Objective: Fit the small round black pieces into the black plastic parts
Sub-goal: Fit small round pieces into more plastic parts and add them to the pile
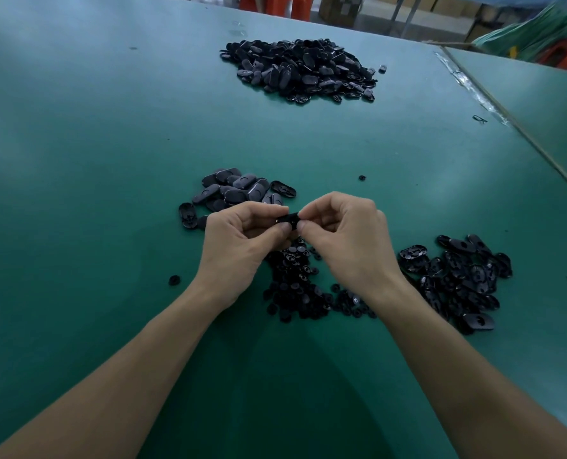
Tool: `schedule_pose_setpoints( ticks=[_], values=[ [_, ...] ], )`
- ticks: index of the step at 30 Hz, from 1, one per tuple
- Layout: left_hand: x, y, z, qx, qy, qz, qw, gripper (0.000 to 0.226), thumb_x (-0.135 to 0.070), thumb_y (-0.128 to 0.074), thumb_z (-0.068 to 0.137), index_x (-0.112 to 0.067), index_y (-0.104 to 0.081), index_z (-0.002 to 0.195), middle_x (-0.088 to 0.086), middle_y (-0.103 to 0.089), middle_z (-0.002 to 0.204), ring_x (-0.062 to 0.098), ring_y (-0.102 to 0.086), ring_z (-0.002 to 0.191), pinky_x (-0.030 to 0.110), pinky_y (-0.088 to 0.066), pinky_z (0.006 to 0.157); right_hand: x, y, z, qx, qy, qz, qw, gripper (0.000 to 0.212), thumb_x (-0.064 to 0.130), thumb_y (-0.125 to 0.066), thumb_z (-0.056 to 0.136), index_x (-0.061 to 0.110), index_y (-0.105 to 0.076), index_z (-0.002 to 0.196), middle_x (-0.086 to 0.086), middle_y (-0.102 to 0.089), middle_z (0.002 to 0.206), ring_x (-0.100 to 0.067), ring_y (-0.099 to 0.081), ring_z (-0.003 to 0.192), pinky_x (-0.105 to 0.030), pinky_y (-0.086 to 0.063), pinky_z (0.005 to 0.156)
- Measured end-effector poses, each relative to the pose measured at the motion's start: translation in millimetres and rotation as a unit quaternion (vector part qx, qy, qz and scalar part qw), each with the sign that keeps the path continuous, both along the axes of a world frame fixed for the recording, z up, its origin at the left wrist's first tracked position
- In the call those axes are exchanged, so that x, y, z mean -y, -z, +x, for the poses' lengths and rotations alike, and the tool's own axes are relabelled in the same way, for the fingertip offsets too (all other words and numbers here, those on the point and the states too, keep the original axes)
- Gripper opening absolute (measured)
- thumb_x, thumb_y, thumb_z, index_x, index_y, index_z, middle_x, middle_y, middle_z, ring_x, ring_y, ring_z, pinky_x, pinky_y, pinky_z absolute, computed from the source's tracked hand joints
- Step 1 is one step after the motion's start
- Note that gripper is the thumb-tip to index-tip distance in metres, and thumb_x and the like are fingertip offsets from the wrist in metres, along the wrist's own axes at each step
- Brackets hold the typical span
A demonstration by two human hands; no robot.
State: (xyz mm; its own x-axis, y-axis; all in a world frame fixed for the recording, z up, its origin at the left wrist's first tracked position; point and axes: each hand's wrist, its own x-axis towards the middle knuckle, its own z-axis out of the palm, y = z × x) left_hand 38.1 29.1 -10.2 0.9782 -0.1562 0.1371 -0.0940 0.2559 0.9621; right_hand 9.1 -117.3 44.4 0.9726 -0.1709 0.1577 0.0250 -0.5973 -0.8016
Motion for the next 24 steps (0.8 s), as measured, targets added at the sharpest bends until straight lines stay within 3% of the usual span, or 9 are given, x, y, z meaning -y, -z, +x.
schedule_pose_setpoints(
  ticks=[11, 19, 24],
  values=[
    [-1.3, -2.1, 0.2, -0.004, 0.01, 0.0, 1.0, 0.024, 0.014, -0.07, 0.082, -0.007, -0.071, 0.094, 0.001, -0.078, 0.08, 0.011, -0.074, 0.07, 0.018, -0.057, 0.068, -2.9, -4.2, 2.2, 0.008, -0.011, -0.038, 0.999, 0.017, 0.006, -0.07, 0.082, 0.022, -0.075, 0.08, 0.01, -0.07, 0.067, 0.0, -0.066, 0.064, -0.01, -0.05, 0.063],
    [-1.7, -0.2, 1.3, -0.014, -0.004, -0.004, 1.0, 0.025, 0.011, -0.069, 0.085, -0.01, -0.073, 0.096, 0.005, -0.078, 0.084, 0.014, -0.074, 0.07, 0.019, -0.057, 0.068, 4.1, -2.0, 3.4, -0.054, 0.007, 0.086, 0.995, 0.014, 0.009, -0.073, 0.082, 0.022, -0.071, 0.078, -0.002, -0.073, 0.07, -0.014, -0.071, 0.068, -0.031, -0.058, 0.07],
    [-2.7, 0.1, 1.5, -0.012, -0.003, -0.01, 1.0, 0.024, 0.011, -0.067, 0.087, -0.01, -0.073, 0.097, 0.006, -0.078, 0.087, 0.015, -0.074, 0.073, 0.019, -0.057, 0.069, 4.6, -1.0, 1.6, -0.06, 0.007, 0.144, 0.988, 0.014, 0.006, -0.074, 0.083, 0.019, -0.071, 0.08, -0.002, -0.073, 0.067, -0.016, -0.071, 0.064, -0.026, -0.053, 0.065]
  ],
)
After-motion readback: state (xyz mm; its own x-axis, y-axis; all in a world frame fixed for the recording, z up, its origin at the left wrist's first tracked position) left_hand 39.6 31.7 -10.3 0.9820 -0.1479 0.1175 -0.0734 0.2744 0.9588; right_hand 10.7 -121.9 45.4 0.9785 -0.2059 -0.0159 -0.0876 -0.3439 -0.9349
